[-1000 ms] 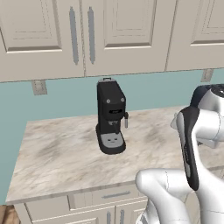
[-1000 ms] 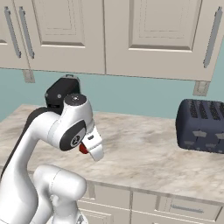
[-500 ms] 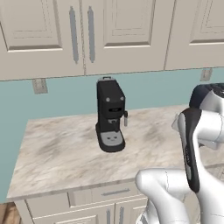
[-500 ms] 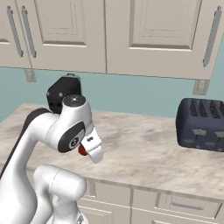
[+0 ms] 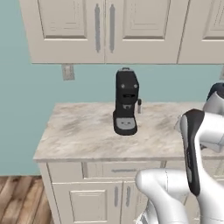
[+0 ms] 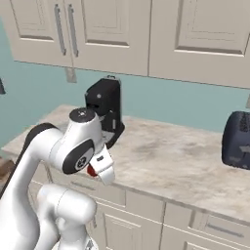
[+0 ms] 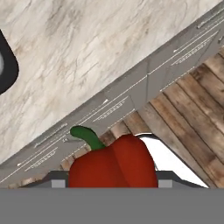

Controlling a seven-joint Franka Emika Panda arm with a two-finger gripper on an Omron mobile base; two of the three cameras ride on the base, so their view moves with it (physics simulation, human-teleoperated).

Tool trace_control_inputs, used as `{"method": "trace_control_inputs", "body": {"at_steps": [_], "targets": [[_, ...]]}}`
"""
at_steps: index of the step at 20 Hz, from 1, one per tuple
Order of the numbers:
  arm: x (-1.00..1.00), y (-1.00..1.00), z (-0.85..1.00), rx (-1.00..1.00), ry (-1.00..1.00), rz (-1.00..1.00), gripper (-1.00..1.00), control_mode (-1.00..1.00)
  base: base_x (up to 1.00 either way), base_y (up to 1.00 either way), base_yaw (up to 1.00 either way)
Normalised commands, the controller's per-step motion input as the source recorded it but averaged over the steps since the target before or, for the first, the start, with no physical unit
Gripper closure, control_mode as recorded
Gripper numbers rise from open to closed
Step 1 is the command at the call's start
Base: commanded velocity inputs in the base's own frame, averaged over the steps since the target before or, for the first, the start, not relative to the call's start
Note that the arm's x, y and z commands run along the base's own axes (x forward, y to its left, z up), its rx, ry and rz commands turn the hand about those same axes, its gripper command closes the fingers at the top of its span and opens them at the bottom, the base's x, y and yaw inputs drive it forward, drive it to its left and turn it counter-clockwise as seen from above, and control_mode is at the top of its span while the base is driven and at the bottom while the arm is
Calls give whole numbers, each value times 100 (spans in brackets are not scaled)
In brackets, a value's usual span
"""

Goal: Place the bell pepper in the correct fridge rack based on whether it is a fruit or vegetable. Finally, close the fridge door.

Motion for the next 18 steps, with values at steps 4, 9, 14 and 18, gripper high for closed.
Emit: {"method": "trace_control_inputs", "body": {"at_steps": [4, 9, 14, 18], "targets": [[0, 0, 0, 0, 0, 0, 100, 100, -22, 0, 82], [0, 0, 0, 0, 0, 0, 100, 100, -1, 0, 100], [0, 0, 0, 0, 0, 0, 100, 100, 0, 0, 100], [0, 0, 0, 0, 0, 0, 100, 100, 0, 0, 100]]}}
